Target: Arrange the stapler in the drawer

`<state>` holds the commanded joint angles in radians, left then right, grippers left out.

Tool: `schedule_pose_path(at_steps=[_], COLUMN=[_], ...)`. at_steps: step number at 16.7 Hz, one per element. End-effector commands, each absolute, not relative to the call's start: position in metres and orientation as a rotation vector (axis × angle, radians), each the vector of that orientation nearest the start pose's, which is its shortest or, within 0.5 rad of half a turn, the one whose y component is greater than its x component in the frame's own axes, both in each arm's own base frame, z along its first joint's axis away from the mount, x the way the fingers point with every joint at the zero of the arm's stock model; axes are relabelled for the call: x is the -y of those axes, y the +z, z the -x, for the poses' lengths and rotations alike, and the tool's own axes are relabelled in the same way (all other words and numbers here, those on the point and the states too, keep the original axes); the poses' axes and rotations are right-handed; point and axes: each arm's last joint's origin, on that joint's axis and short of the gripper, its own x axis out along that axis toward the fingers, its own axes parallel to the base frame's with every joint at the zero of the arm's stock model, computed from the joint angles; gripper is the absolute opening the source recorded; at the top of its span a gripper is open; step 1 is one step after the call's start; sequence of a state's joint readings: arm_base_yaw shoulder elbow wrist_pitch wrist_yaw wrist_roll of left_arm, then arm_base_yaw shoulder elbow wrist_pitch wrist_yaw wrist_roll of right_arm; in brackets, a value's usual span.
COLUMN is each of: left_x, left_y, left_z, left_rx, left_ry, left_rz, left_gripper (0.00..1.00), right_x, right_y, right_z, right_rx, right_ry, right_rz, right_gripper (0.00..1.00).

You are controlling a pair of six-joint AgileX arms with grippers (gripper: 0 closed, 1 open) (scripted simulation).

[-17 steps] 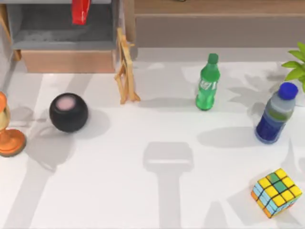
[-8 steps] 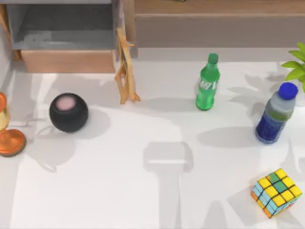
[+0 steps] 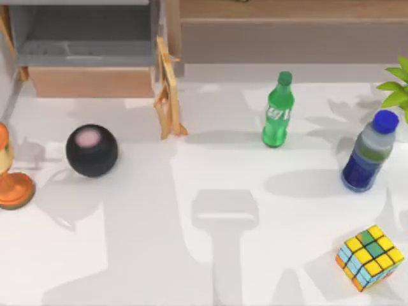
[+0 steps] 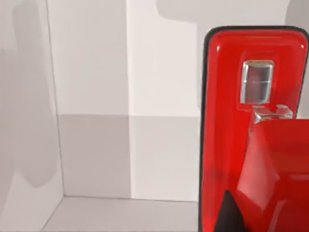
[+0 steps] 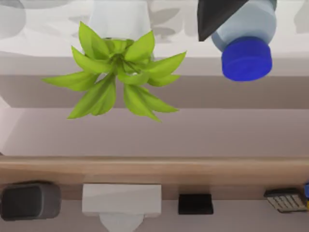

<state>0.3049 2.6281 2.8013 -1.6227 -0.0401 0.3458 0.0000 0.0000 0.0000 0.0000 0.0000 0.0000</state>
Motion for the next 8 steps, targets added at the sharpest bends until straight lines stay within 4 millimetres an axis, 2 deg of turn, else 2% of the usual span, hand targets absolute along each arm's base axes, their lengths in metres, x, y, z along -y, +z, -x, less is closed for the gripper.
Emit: schedule_pose_path(at_steps=[4,6,8], left_x=[-0.172,-0.173,-0.173], left_y=[0.19,0.181,0.181], left_z=[-0.478,-0.478,-0.478], left_rx=[-1.557,-1.58,-1.58], left_ry=[-0.006,-0.019,-0.019], left_rz=[-0.026,-0.015,-0.015], left_gripper=[0.0,0.0,0.0], right_x=[0.001,0.001,0.001], right_y=[0.16,0.16,0.16], right_z=[-0.106,-0.106,-0.106], right_rx=[0.0,0.0,0.0], right_ry=[0.0,0.0,0.0], right_rz=[0.0,0.0,0.0], right_gripper=[1.0,1.0,1.0])
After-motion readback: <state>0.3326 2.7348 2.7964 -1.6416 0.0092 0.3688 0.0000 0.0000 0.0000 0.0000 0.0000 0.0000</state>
